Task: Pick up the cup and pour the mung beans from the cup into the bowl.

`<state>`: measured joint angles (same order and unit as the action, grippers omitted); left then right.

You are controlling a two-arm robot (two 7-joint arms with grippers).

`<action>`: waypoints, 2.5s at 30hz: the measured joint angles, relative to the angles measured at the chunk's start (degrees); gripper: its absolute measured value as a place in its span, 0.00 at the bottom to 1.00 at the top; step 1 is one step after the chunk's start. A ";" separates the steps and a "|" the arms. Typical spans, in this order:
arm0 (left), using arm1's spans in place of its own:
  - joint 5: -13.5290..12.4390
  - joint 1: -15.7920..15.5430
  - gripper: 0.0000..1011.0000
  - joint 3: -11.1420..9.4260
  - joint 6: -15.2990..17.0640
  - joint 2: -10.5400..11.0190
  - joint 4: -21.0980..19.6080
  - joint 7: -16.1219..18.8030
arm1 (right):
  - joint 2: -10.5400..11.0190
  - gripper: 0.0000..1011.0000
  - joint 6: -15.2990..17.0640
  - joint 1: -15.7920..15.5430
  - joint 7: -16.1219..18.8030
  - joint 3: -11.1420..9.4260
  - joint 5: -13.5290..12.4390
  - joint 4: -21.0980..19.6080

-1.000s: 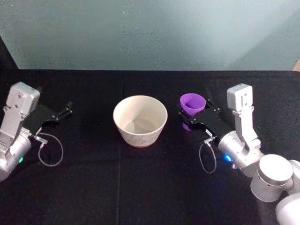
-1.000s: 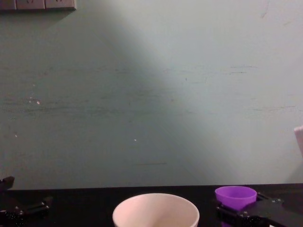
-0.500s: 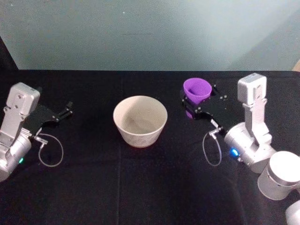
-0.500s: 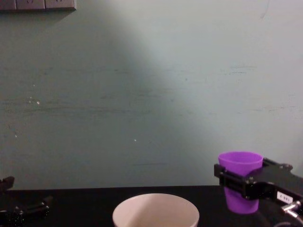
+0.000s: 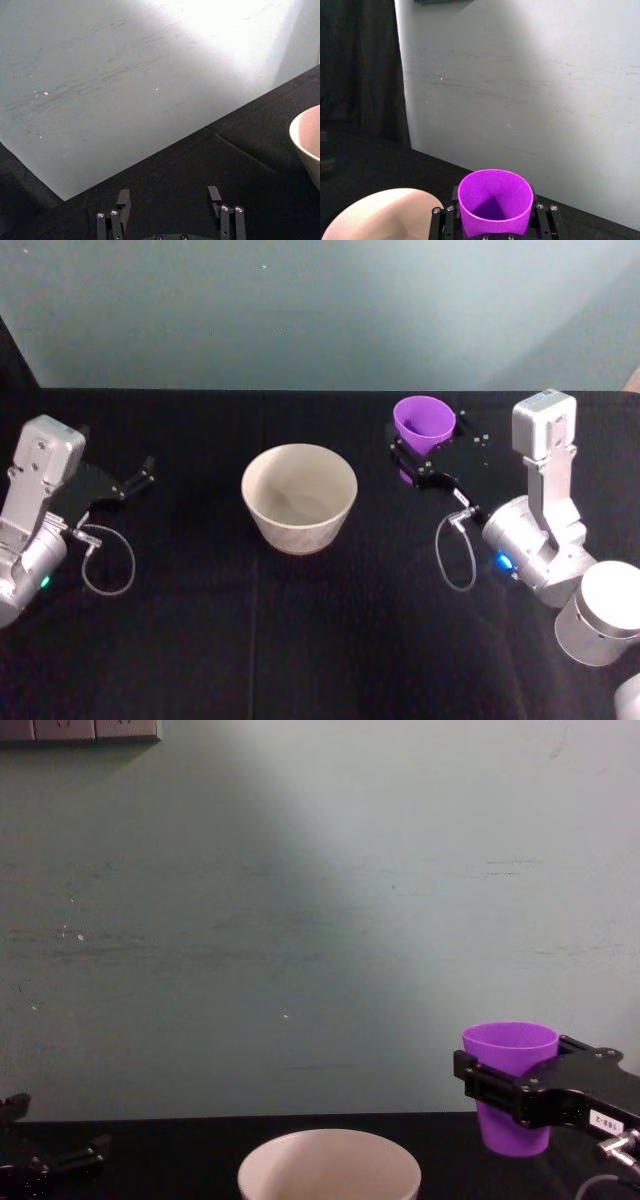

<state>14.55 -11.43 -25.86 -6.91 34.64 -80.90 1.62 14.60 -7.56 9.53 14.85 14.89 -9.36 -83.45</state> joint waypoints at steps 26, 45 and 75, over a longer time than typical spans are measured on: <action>0.00 0.00 0.99 0.00 0.00 0.00 0.00 0.00 | 0.06 0.73 -0.04 0.09 -0.02 0.12 -0.20 0.12; 0.00 0.00 0.99 0.00 0.00 0.00 0.00 0.00 | 0.06 0.73 -0.04 0.09 -0.03 0.12 -0.25 0.12; 0.00 0.00 0.99 0.00 0.00 0.00 0.00 0.00 | 0.06 0.73 -0.04 0.09 -0.02 0.12 -0.24 0.12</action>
<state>14.55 -11.43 -25.86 -6.91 34.65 -80.90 1.62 14.66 -7.60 9.62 14.83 15.01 -9.60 -83.33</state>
